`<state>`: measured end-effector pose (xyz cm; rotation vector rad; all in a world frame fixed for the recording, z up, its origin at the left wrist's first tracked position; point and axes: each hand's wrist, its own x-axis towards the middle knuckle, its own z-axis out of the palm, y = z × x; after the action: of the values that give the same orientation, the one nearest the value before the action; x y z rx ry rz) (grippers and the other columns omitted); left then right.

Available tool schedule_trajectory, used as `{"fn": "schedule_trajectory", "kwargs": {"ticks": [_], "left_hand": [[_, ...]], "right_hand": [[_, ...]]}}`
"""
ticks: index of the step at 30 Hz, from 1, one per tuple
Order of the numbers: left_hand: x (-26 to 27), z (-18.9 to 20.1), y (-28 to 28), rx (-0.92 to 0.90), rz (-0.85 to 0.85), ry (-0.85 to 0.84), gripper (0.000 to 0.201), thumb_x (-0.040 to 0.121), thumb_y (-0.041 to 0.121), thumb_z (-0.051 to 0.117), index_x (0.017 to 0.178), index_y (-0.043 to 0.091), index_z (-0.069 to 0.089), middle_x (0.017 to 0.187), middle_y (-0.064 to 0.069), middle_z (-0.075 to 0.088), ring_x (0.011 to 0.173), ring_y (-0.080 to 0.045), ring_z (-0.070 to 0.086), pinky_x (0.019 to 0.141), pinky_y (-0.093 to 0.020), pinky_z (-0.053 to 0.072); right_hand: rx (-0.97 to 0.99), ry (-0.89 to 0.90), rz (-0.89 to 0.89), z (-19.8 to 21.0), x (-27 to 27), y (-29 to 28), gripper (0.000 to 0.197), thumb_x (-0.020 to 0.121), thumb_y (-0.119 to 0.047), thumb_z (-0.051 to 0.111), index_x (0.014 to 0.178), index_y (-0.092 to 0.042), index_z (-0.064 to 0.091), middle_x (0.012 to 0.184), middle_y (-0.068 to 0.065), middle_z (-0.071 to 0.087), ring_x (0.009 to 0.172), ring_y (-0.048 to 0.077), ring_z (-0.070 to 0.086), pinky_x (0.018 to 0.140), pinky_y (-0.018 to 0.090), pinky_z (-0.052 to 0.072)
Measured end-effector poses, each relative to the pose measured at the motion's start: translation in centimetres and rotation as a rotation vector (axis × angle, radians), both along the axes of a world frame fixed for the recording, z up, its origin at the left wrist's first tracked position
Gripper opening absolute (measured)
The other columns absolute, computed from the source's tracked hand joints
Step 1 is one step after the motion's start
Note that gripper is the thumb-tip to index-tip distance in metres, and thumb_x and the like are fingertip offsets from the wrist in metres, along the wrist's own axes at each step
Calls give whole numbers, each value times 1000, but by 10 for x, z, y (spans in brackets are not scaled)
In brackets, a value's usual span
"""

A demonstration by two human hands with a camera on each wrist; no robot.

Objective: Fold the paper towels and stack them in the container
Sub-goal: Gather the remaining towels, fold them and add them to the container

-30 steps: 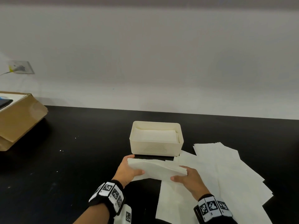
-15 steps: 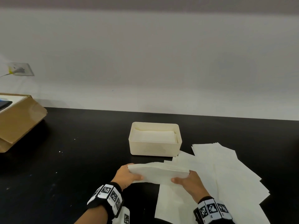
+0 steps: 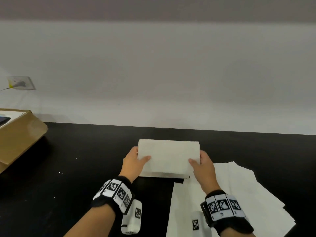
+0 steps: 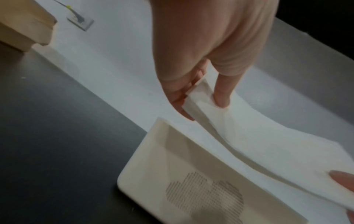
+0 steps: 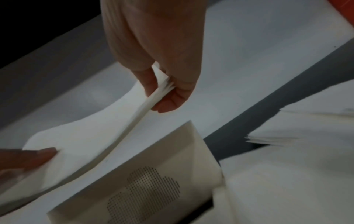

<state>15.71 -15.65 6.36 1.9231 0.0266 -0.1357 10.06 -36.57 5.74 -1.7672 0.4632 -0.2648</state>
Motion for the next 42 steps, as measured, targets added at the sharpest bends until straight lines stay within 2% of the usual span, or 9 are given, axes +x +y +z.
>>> {"fn": "schedule_trajectory", "kwargs": {"ticks": [5,8,11,14,19,24,31,35,42], "left_hand": [[41,9,-16,123,81,-3,50,91,7,57,136,10,35,128,-11,55,111,-24,56,87,-27,44],[58,1,-21,264,54,14,59,91,0,50,143,11,25,129,-16,53,110,-29,57,83,-28,46],[69,-11,-23,489,-30,13,54,89,-4,43,139,13,30,111,-15,56,85,-24,58,66,-27,49],[73,-18,-26,763,-150,3,42,91,-3,40,132,9,40,121,-13,51,96,-23,59,79,-26,50],[76,-22,-34,1014,-247,4,30,95,0,35,120,1,52,125,-15,55,111,-25,58,89,-26,47],[78,-19,-38,1120,-335,31,32,96,0,33,119,-1,55,122,-14,61,113,-25,60,93,-28,47],[76,-21,-43,1297,-325,-36,29,95,9,39,120,5,54,135,-12,38,119,-24,46,95,-29,45],[64,-13,-45,1185,-185,-179,25,94,16,44,115,9,57,131,-11,39,117,-23,42,82,-26,47],[-7,-5,-62,555,-88,-302,23,92,27,54,113,20,60,113,2,54,91,-12,56,77,-22,46]], "right_hand": [[-83,5,-8,10,45,6,61,94,1,44,145,-30,29,122,4,52,101,17,51,88,26,44],[-265,95,47,3,68,7,46,95,3,40,134,-19,50,126,11,53,111,23,53,88,20,41],[-483,260,153,-5,82,7,36,94,1,42,124,-8,59,132,12,53,119,23,52,92,19,42],[-666,388,261,-10,91,8,34,96,-4,41,126,-5,57,132,11,54,123,23,50,100,25,43],[-746,516,288,-22,105,9,27,95,-7,41,114,1,58,101,11,58,111,25,60,54,13,33],[-757,545,262,-24,107,11,26,94,-6,44,117,1,53,120,16,60,111,26,60,88,25,49],[-749,540,299,-15,98,15,27,93,-7,45,116,0,56,125,16,56,115,26,57,92,28,47],[-693,375,258,6,79,4,36,92,-17,51,127,-12,55,137,10,43,124,25,46,100,31,42],[-471,340,58,25,-13,-43,32,92,-26,56,122,-16,60,125,3,61,115,18,56,97,27,42]]}}
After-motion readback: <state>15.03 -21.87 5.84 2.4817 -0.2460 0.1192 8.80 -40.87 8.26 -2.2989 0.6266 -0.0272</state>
